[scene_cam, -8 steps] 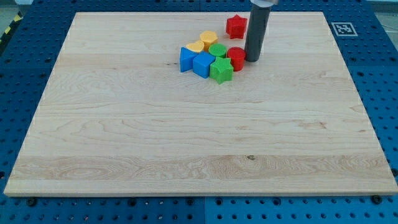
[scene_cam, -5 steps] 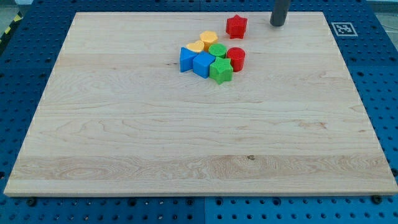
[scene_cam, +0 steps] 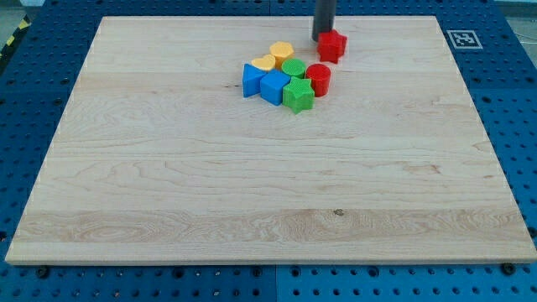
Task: Push the red star close to the green circle
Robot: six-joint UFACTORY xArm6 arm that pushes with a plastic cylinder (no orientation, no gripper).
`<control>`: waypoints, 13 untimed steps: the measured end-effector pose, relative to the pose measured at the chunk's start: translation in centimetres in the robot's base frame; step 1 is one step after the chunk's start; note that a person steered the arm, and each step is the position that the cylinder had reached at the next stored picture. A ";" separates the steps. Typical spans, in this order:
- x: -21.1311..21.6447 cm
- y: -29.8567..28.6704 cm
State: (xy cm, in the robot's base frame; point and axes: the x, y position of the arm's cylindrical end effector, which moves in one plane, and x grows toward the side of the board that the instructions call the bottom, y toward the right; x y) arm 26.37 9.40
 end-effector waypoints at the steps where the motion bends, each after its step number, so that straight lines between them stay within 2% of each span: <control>1: 0.7 0.2; 2: -1.5 1.9; 3: -0.8 5.2; 5: 2.6 0.1; 7: 2.5 -1.0; 9: 3.3 7.3; 10: 5.5 7.7; 13: 6.9 1.3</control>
